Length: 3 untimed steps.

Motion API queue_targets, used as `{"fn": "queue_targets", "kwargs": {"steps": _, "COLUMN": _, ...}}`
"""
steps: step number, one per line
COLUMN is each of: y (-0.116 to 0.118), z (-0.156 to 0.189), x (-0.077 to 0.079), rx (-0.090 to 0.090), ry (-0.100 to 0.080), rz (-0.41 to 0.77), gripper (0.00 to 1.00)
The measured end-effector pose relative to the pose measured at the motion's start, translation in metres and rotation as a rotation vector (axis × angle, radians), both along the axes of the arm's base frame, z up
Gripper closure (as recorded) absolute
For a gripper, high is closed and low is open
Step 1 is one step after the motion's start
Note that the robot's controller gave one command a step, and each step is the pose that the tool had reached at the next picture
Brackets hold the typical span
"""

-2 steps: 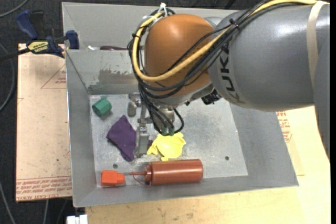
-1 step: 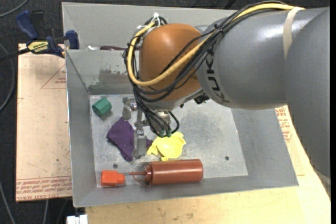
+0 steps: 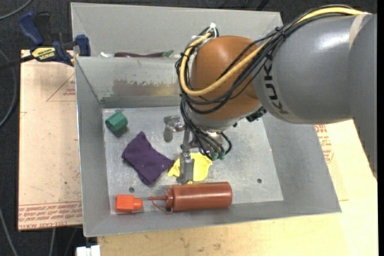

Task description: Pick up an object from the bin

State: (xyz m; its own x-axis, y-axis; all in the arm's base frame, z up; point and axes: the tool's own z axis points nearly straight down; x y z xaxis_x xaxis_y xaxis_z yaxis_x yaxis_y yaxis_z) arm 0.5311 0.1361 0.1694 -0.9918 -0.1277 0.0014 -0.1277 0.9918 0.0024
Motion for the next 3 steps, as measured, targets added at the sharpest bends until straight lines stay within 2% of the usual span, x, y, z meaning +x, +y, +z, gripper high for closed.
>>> {"fn": "queue_targets", "kwargs": {"steps": 1, "y": 0.003, "z": -0.012, "x": 0.023, "rx": -0.002, "ry": -0.006, "rz": 0.226, "gripper": 0.00}}
{"fn": "queue_targets", "kwargs": {"steps": 2, "y": -0.041, "z": -0.063, "x": 0.022, "rx": 0.003, "ry": -0.006, "rz": 0.295, "gripper": 0.00}}
{"fn": "queue_targets", "kwargs": {"steps": 3, "y": -0.079, "z": -0.099, "x": 0.012, "rx": -0.001, "ry": -0.010, "rz": 0.383, "gripper": 1.00}}
